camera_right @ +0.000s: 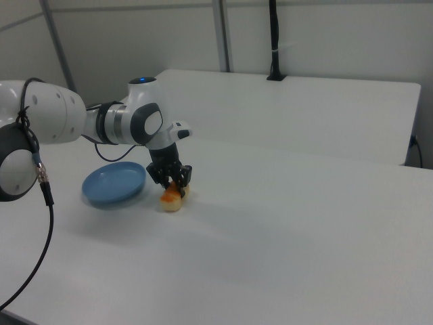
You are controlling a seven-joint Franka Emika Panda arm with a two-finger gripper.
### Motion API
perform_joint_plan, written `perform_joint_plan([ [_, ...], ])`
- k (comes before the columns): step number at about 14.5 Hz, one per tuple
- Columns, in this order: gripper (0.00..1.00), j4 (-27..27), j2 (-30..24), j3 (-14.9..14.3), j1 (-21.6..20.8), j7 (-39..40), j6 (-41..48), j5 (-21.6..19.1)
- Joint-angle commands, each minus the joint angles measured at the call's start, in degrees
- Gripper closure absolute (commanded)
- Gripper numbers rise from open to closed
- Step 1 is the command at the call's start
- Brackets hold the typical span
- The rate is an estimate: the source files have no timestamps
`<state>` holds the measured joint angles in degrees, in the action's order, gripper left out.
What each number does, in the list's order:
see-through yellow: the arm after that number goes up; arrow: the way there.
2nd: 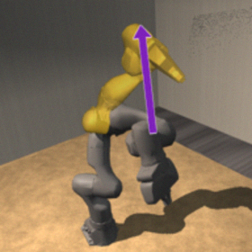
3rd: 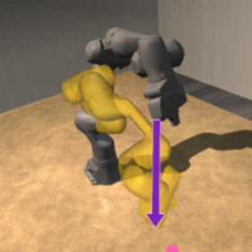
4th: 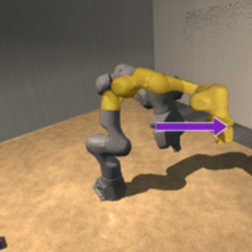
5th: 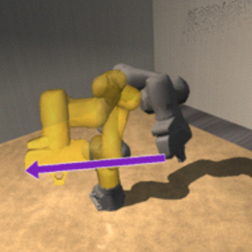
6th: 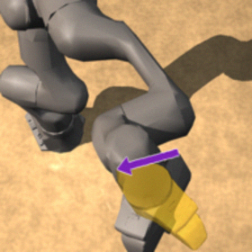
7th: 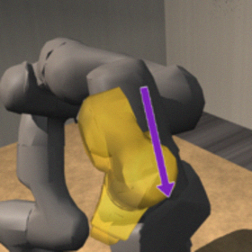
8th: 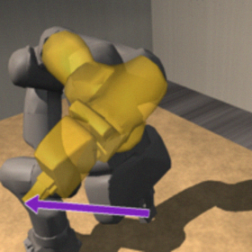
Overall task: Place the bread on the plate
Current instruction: 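Lift the bread and carry it over the blue plate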
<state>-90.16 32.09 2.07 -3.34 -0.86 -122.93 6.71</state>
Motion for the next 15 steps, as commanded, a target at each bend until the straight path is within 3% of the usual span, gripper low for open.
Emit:
perform_joint_plan([
  [1,0.81,0.0,-1.9,-0.1,-0.6,0.3,0.8,0.4],
  [5,0.80,1.5,-4.9,-0.1,-5.5,-6.4,7.1,-0.2],
  [10,0.80,3.4,-4.1,-0.1,-13.5,-17.1,6.7,0.4],
  [15,0.74,3.7,-1.2,-0.1,-17.3,-23.6,1.7,0.1],
])
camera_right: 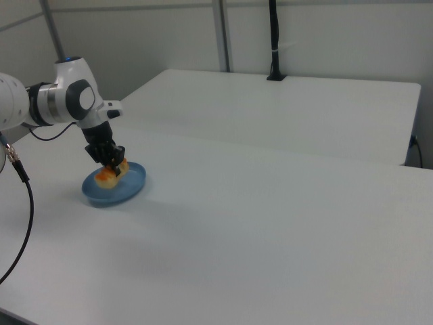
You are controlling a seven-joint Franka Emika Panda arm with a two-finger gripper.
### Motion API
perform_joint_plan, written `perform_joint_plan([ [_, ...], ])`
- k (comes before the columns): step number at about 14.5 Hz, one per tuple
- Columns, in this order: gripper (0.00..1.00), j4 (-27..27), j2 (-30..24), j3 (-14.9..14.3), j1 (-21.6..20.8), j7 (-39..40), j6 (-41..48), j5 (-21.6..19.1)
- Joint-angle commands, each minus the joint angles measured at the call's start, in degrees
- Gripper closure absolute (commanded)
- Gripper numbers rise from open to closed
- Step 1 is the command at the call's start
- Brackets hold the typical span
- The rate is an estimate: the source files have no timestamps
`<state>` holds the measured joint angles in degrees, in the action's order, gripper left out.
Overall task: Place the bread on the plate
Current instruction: 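Lift the bread and carry it over the blue plate, then lower the bread onto the plate and open the gripper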
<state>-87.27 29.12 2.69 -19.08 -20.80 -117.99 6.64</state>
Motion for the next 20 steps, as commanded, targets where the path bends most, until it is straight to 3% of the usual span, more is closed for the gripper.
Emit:
perform_joint_plan([
  [1,0.69,0.8,2.1,-0.8,-1.9,-4.3,-3.6,0.2],
  [3,0.63,0.7,3.2,-0.8,-1.9,-4.4,-3.6,0.1],
  [5,0.49,0.6,3.8,-0.8,-1.8,-4.5,-3.8,0.3],
  [7,0.45,0.5,3.7,-0.8,-1.8,-4.2,-3.8,0.7],
  [8,0.34,0.8,3.2,-0.8,-1.7,-4.1,-3.7,0.6],
  [9,0.09,1.0,2.4,-0.8,-1.6,-4.2,-3.3,0.6],
  [11,0.00,0.9,-0.4,-1.2,-1.6,-4.1,-3.0,0.6],
  [16,0.00,0.9,-6.5,-1.5,0.8,-1.5,1.6,1.2],
  [20,0.00,0.6,-15.5,-1.5,5.6,6.0,13.1,0.5],
])
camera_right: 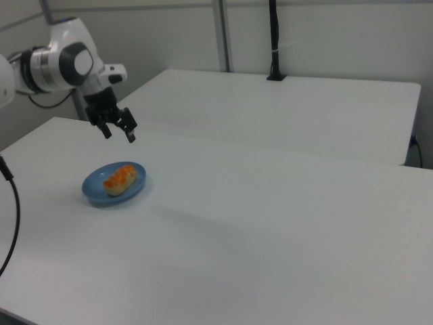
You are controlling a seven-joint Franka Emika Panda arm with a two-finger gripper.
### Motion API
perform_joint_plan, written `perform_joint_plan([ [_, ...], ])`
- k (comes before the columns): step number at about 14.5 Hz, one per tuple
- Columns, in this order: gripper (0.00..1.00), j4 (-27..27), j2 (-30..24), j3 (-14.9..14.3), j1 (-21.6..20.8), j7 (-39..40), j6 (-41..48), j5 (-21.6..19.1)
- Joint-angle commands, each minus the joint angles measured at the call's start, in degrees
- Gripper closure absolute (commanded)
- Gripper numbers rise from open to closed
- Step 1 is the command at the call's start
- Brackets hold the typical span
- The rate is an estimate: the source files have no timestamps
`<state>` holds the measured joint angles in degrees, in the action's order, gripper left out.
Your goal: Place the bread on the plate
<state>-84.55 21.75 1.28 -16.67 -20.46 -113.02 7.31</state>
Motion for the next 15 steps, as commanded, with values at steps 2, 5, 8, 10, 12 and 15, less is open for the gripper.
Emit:
perform_joint_plan([
  [2,0.00,-2.3,-12.1,0.0,5.5,8.3,13.9,-0.3],
  [5,0.00,-3.2,-16.4,0.0,8.6,12.4,20.5,-0.5],
  [8,0.00,-5.3,-18.8,0.0,11.1,14.4,22.1,-0.5],
  [10,0.00,-5.1,-18.9,0.0,11.4,14.2,22.1,-0.8],
  [12,0.00,-4.9,-19.0,0.0,12.0,14.1,22.1,-0.9],
  [15,0.00,-4.7,-19.0,-0.1,12.8,14.1,22.1,-2.0],
])
